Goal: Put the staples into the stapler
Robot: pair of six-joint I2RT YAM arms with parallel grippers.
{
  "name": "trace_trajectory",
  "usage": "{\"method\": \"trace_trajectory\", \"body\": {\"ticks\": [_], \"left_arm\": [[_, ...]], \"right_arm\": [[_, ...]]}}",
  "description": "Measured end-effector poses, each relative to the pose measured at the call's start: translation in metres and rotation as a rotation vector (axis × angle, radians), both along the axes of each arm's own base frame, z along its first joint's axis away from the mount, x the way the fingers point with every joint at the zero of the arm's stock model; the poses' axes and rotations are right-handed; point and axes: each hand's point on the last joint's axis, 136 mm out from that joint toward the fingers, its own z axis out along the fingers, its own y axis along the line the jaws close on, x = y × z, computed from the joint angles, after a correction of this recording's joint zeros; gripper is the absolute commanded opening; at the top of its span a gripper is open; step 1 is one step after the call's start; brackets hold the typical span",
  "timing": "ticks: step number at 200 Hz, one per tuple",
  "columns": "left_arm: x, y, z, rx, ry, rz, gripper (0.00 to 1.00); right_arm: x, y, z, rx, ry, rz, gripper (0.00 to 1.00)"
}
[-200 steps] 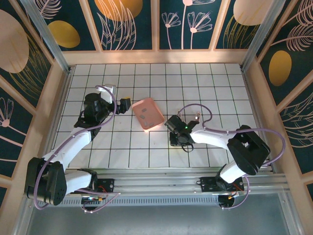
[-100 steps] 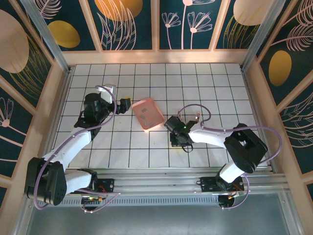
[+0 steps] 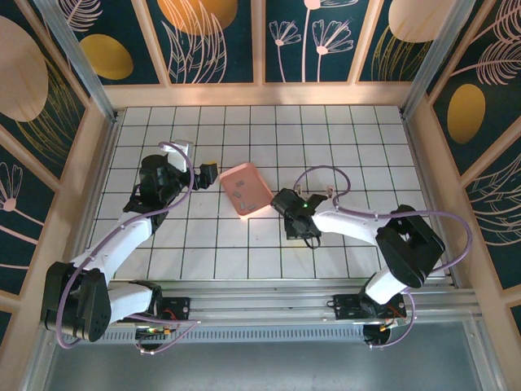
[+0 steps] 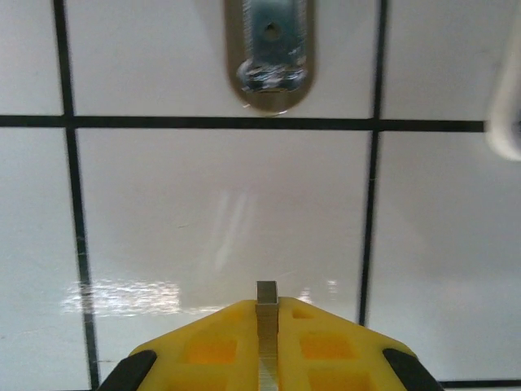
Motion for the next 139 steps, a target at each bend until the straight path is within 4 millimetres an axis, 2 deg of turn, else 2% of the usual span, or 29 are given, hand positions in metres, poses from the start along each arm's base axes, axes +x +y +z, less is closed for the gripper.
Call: {"method": "trace_trajectory", "body": {"ticks": [20, 64, 139], "left_arm": [[0.0, 0.0, 0.0, -0.001, -0.001, 0.0, 0.96], [0.0, 0.0, 0.001, -0.001, -0.002, 0.0, 0.96], [0.0, 0.0, 0.001, -0.001, -0.002, 0.0, 0.96]], "right_arm": [[0.0, -0.014, 0.003, -0.081, 0.004, -0.012, 0.11], [-0.008, -0.043, -0.006, -0.24, 0.059, -0.018, 0.11], [-0.008, -0.052, -0.018, -0.337, 0.092, -0.001, 0.12]]}}
